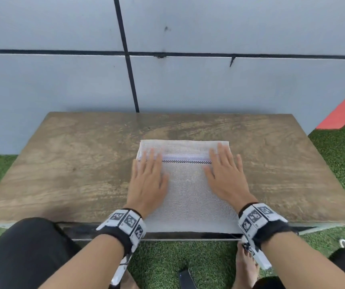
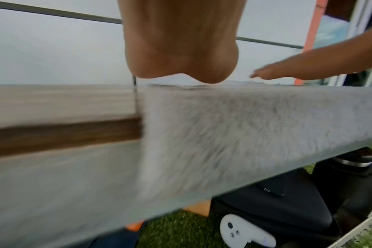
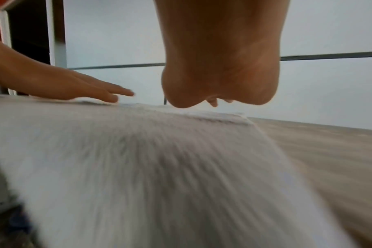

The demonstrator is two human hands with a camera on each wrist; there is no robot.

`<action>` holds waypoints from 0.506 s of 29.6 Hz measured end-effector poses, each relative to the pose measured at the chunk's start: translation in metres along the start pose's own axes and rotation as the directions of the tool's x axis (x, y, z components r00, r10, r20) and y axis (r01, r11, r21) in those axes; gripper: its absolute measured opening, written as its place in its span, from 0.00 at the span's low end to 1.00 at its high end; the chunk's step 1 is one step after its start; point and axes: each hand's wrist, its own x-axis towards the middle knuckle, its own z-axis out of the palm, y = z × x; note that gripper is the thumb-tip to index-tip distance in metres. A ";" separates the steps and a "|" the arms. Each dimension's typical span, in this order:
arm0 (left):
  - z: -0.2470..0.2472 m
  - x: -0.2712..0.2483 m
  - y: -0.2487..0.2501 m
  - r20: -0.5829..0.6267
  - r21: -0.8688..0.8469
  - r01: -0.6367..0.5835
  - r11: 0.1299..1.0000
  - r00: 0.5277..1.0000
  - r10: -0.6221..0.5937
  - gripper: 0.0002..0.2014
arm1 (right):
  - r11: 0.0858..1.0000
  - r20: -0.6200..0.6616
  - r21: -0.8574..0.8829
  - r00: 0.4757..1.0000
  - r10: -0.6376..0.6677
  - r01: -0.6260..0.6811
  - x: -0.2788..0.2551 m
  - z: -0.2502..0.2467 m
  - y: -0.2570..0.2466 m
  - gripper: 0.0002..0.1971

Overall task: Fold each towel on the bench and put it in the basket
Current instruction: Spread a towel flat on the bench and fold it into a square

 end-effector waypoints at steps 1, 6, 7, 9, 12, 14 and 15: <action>0.004 0.010 0.013 0.023 -0.013 -0.072 0.997 0.997 0.073 0.30 | 0.998 0.031 0.024 0.998 -0.057 0.056 0.010 0.000 -0.011 0.32; 0.021 0.048 0.033 0.179 -0.037 -0.107 0.994 0.978 0.112 0.29 | 0.993 0.152 0.075 0.983 -0.106 0.096 0.032 0.012 -0.021 0.30; 0.021 0.051 0.025 0.166 -0.010 -0.100 0.995 0.981 0.100 0.30 | 0.994 0.141 0.077 0.986 -0.094 0.084 0.033 0.013 -0.013 0.31; 0.019 0.057 0.006 0.138 0.013 -0.046 0.999 0.989 0.044 0.31 | 0.996 0.135 0.071 0.989 -0.054 0.045 0.037 0.011 0.004 0.31; 0.006 0.071 -0.013 0.103 -0.002 0.093 0.996 0.990 -0.093 0.29 | 0.997 0.158 0.061 0.987 0.029 -0.039 0.048 0.003 0.030 0.31; -0.004 0.082 -0.022 0.079 -0.002 0.137 0.991 0.988 -0.136 0.28 | 0.989 0.133 0.107 0.987 0.089 -0.104 0.057 -0.005 0.042 0.32; -0.009 0.087 -0.026 0.070 0.002 0.133 0.991 0.989 -0.133 0.27 | 0.982 0.095 0.136 0.988 0.122 -0.134 0.062 -0.009 0.048 0.31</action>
